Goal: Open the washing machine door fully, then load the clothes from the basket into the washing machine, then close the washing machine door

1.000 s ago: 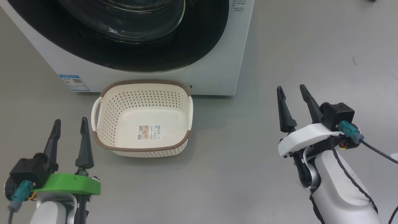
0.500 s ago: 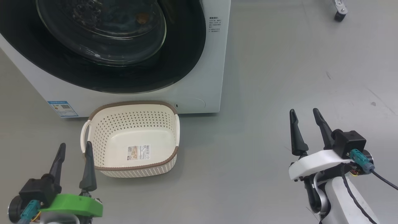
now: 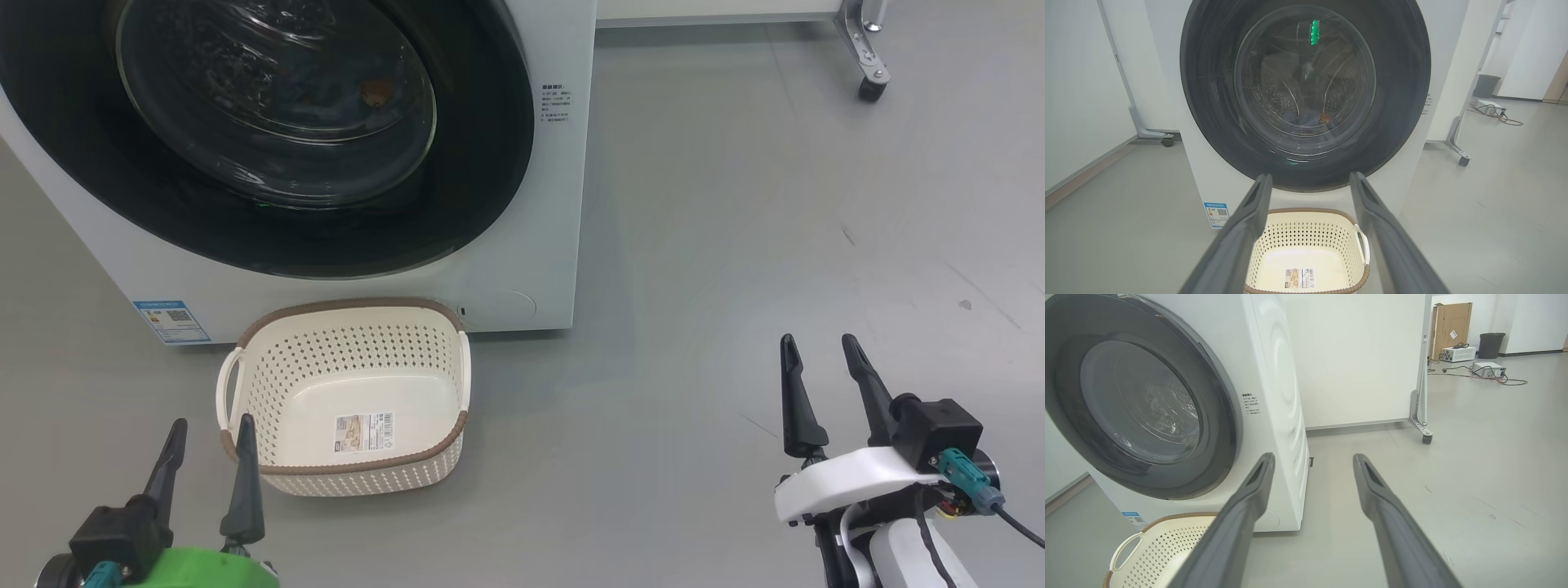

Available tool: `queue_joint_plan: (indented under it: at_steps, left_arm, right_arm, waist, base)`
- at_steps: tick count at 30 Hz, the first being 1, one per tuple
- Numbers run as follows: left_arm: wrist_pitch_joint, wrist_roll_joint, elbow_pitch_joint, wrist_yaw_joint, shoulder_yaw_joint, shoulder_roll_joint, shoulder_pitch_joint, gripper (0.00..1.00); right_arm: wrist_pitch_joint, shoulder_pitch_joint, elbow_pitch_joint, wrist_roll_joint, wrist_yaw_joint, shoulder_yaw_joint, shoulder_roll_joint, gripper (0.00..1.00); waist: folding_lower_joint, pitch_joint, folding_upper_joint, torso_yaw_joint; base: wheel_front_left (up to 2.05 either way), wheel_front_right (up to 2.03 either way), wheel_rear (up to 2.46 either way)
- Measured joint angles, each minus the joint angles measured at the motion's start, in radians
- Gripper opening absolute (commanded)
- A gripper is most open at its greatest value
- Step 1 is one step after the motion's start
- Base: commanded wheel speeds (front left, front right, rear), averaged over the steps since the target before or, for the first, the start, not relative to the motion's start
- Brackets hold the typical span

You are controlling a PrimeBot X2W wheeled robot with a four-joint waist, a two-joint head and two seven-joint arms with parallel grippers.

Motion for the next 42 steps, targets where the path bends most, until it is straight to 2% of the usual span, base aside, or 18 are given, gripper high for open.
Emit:
queue_joint_plan:
  at_steps: [39,40,42]
  left_arm:
    - [0.0,0.008,-0.033,0.0,-0.038,0.002,0.045,1.0]
    - [0.0,0.008,-0.035,0.0,-0.044,0.002,0.045,0.0]
    - [0.002,0.007,-0.024,0.0,-0.05,-0.003,0.046,0.0]
  right_arm:
    - [0.0,0.126,-0.1,-0.024,0.002,-0.034,0.017,1.0]
    - [0.0,0.126,-0.103,-0.026,0.002,-0.036,0.017,0.0]
    - [0.0,0.126,-0.092,-0.026,0.002,-0.035,0.019,0.0]
  waist:
    - [0.0,-0.022,0.0,0.006]
    - [0.0,-0.019,0.0,0.007]
    - [0.0,-0.017,0.0,0.009]
  base:
    - [0.0,0.0,0.0]
    - [0.0,0.0,0.0]
    - [0.0,0.0,0.0]
